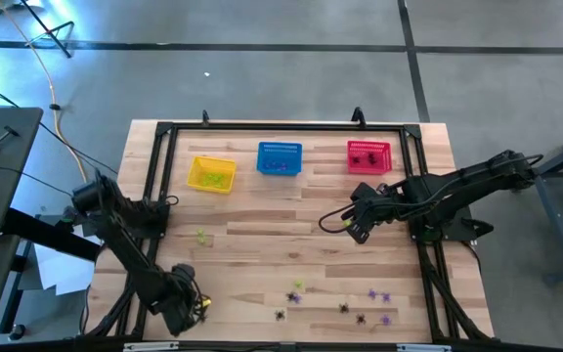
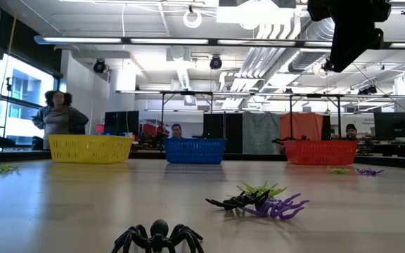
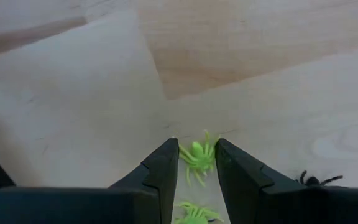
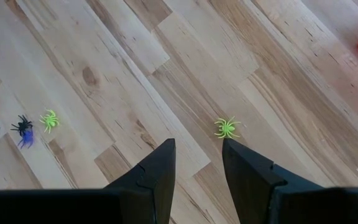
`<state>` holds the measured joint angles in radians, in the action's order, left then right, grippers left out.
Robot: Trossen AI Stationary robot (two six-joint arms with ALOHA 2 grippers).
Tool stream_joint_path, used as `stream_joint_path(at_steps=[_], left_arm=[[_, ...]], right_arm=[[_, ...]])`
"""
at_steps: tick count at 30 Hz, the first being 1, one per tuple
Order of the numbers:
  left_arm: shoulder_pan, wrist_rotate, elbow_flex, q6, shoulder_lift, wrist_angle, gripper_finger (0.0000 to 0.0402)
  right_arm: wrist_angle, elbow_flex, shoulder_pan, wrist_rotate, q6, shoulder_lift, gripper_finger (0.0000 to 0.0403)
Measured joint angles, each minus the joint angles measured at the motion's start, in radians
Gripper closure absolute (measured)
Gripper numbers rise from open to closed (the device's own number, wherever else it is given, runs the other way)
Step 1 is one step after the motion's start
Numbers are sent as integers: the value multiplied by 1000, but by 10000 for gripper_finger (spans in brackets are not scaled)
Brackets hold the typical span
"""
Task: Sort Halloween decoration
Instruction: Put the green spider toy into the yellow bin
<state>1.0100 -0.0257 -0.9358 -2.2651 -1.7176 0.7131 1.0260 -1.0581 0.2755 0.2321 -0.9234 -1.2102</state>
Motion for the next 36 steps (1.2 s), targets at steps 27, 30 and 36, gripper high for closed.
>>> stream_joint_path(at_steps=[27,30,36], left_arm=[[-9,-17,-51,106,-64,91,400],[-18,3,-98,137,-71,159,401],[-46,16,-183,190,-69,309,401]], right_arm=[[0,0,0,0,0,0,273],[0,0,0,0,0,0,273],[0,0,0,0,0,0,273]])
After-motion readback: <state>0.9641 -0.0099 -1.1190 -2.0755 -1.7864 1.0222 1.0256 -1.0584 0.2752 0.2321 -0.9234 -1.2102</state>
